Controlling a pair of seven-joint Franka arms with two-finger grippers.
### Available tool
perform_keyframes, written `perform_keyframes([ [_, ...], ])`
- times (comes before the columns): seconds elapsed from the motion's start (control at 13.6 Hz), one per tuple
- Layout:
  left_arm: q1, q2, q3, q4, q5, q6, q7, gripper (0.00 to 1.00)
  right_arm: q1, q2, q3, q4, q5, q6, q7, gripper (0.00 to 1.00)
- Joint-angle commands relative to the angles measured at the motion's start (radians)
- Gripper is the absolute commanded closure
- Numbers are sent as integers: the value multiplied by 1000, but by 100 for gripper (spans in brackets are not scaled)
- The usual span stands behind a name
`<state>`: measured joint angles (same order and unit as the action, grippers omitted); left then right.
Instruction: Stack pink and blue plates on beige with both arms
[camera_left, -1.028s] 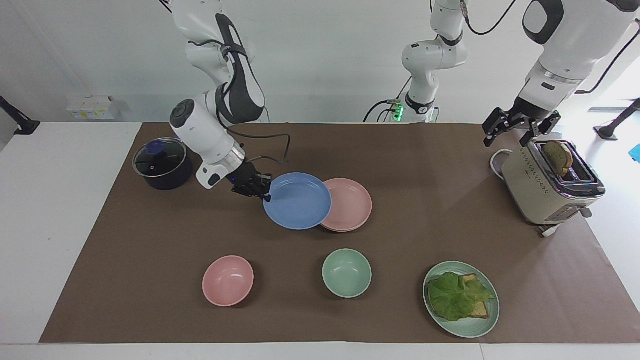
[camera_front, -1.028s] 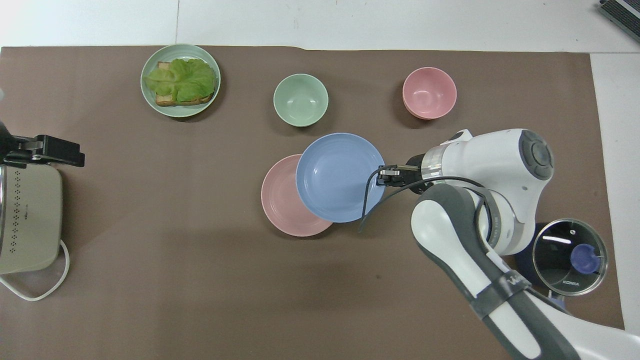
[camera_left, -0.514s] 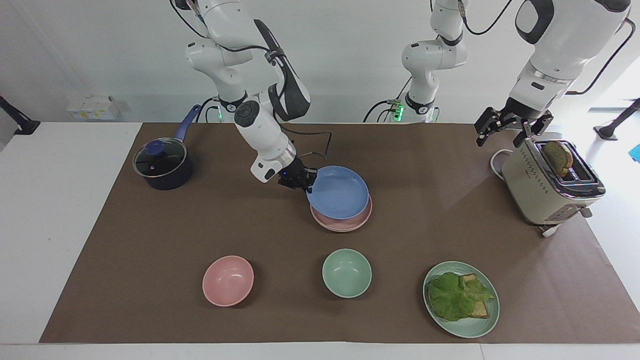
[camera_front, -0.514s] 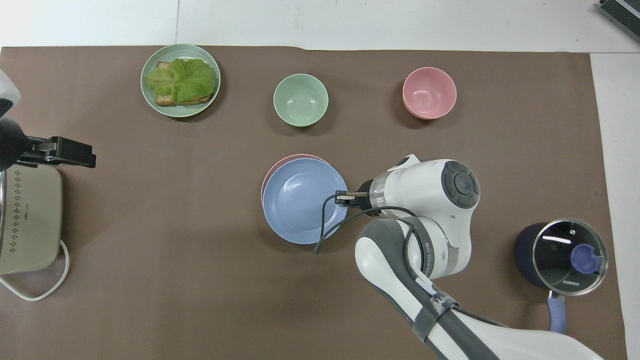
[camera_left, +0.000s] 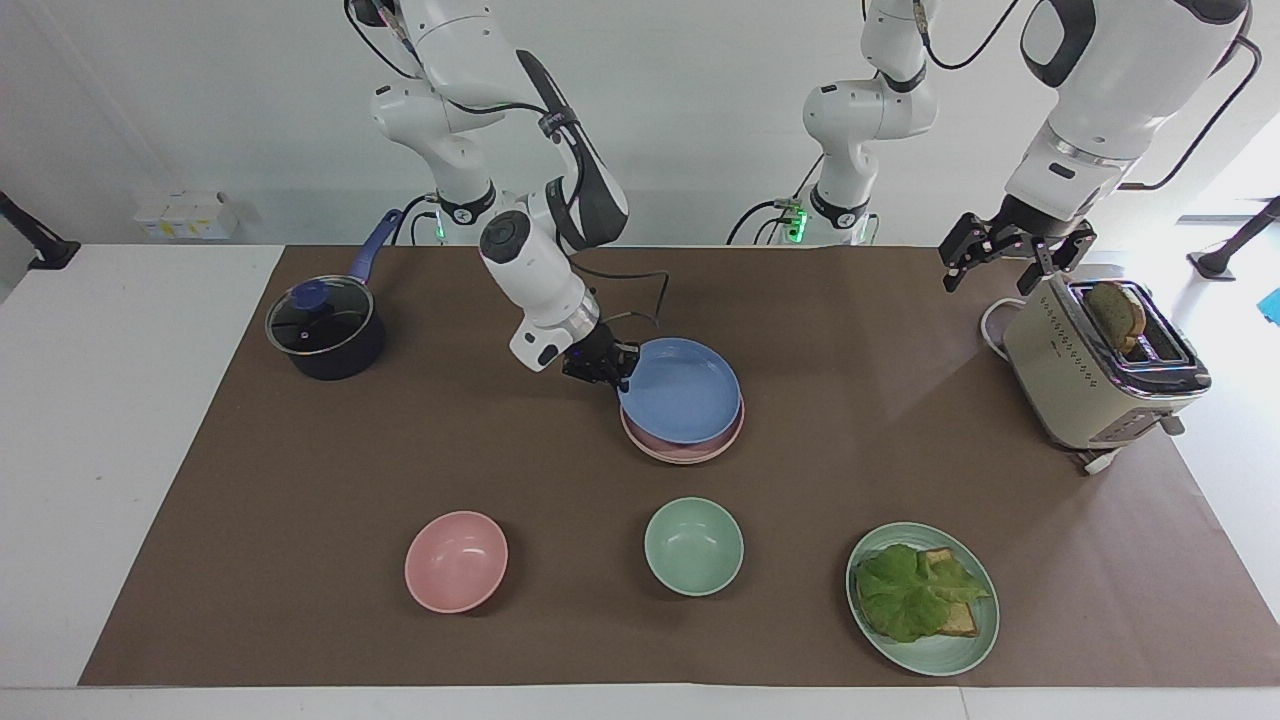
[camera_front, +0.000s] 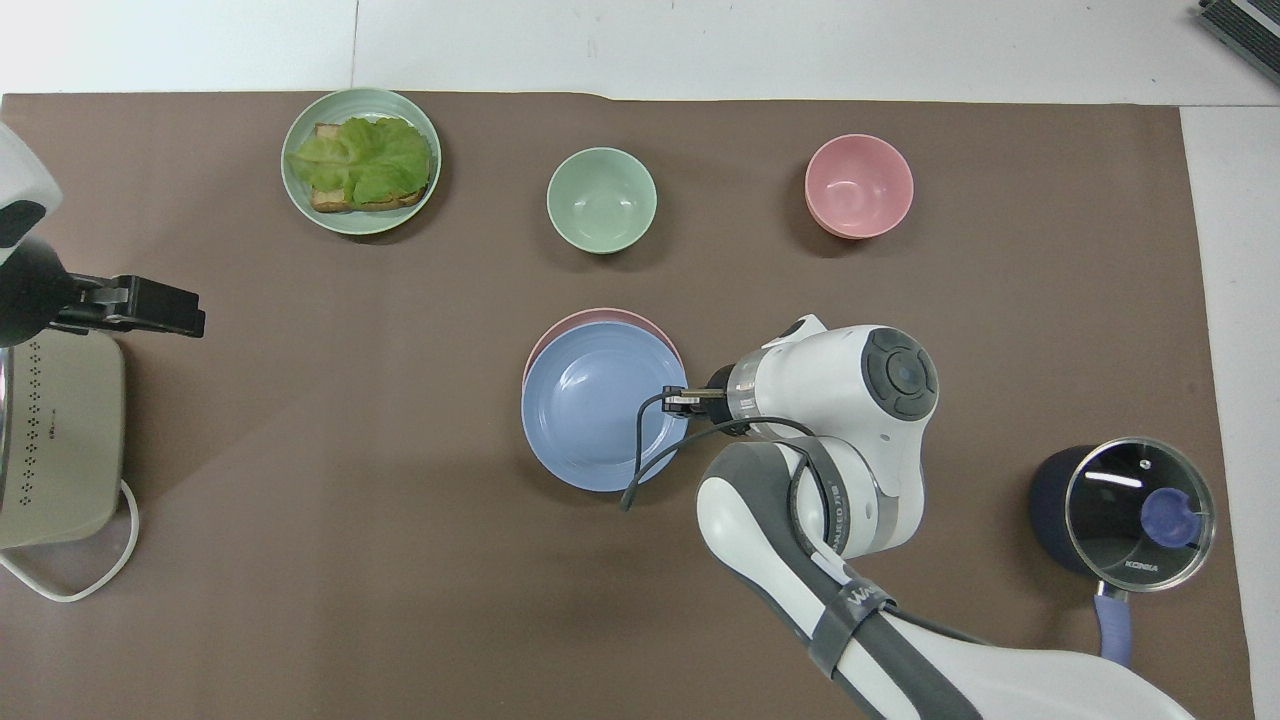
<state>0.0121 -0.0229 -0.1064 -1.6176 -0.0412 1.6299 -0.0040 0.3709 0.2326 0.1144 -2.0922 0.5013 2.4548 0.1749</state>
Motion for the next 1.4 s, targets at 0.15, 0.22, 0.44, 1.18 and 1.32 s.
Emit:
perform_keyframes([
  [0.15, 0, -5, 16, -2, 21, -13, 7, 0, 6, 5, -1, 1, 11, 15, 24, 89],
  [0.22, 0, -5, 16, -2, 21, -13, 7, 0, 6, 10, -1, 7, 11, 15, 17, 57],
  [0.44, -1, -5, 14, -1, 21, -13, 7, 0, 5, 19, -2, 41, 10, 18, 18, 12],
  [1.18, 0, -5, 16, -2, 21, -13, 7, 0, -228, -176, -16, 55, -59, -60, 17, 0],
  [1.32, 0, -5, 14, -2, 21, -13, 7, 0, -308, -231, -16, 66, -226, -143, 11, 0],
])
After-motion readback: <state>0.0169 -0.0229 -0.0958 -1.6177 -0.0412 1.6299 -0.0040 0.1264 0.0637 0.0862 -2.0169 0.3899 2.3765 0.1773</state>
